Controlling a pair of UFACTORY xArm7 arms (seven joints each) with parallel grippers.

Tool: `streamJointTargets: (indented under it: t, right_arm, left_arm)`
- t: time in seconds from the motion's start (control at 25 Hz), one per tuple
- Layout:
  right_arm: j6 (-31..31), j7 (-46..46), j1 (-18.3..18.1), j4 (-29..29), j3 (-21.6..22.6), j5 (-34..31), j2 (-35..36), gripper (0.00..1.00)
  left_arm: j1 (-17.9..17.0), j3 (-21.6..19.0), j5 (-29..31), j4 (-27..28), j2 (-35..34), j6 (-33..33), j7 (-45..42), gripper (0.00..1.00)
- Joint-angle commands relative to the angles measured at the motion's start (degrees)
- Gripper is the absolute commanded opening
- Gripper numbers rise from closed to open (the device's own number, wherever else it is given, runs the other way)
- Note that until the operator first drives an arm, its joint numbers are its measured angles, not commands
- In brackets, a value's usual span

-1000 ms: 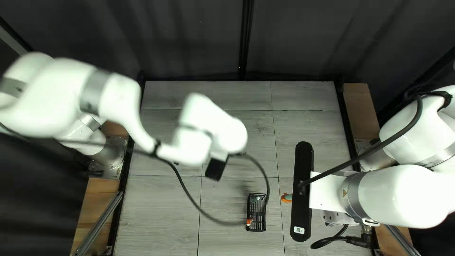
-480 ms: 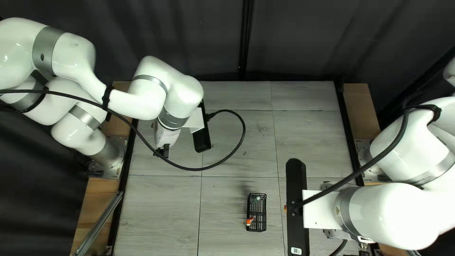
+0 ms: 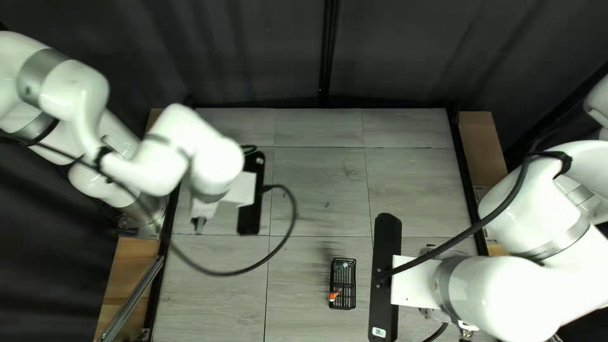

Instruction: Pick up toothbrushes and insert them into a toothbrush holder

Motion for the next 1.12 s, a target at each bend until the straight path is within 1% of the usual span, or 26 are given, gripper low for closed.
streamJointTargets:
  t: [0.04,0.16,0.28,0.36,0.48,0.56,0.72,0.88,0.96,1.12]
  right_arm:
    - [1.3,1.8,0.1,1.9,-0.1,0.3,2.1,0.0]
    - [2.0,2.7,0.4,3.2,0.0,0.4,3.1,0.01]
    - [2.9,3.6,0.5,4.5,0.1,0.7,3.9,0.0]
    - [4.0,4.7,0.6,6.4,0.0,1.1,5.1,0.0]
    - [5.3,6.5,0.9,9.9,0.1,1.8,8.2,0.0]
    - [5.3,7.2,0.9,12.2,0.1,2.5,10.9,0.0]
    - [4.7,6.4,0.5,14.3,0.3,3.7,13.5,0.0]
    - [5.4,4.1,-0.1,17.6,0.6,4.5,16.2,0.0]
    - [5.5,2.9,-0.6,18.3,0.6,4.9,17.3,0.0]
    - [3.6,1.1,-1.6,15.5,0.5,5.4,17.0,0.0]
  left_arm:
    - [-0.2,-4.4,0.4,-2.1,-0.7,1.0,-8.7,1.0]
    - [0.0,-6.7,-0.2,-5.0,-3.0,1.0,-15.3,1.0]
    - [-0.1,-7.2,-0.9,-8.9,-7.0,-1.4,-16.7,1.0]
    - [-0.3,-7.2,-1.1,-9.7,-8.9,-2.0,-16.5,1.0]
    - [-0.7,-7.7,-1.5,-9.4,-10.8,-2.1,-16.5,1.0]
    - [-1.1,-8.1,-1.9,-8.6,-10.8,-2.2,-16.6,1.0]
    - [-1.1,-8.1,-1.9,-8.6,-10.8,-2.2,-16.6,1.0]
    - [-1.1,-8.1,-1.9,-8.6,-10.8,-2.2,-16.6,1.0]
    - [-1.1,-8.1,-1.9,-8.6,-10.8,-2.2,-16.6,1.0]
    - [-1.1,-8.1,-1.9,-8.6,-10.8,-2.2,-16.6,1.0]
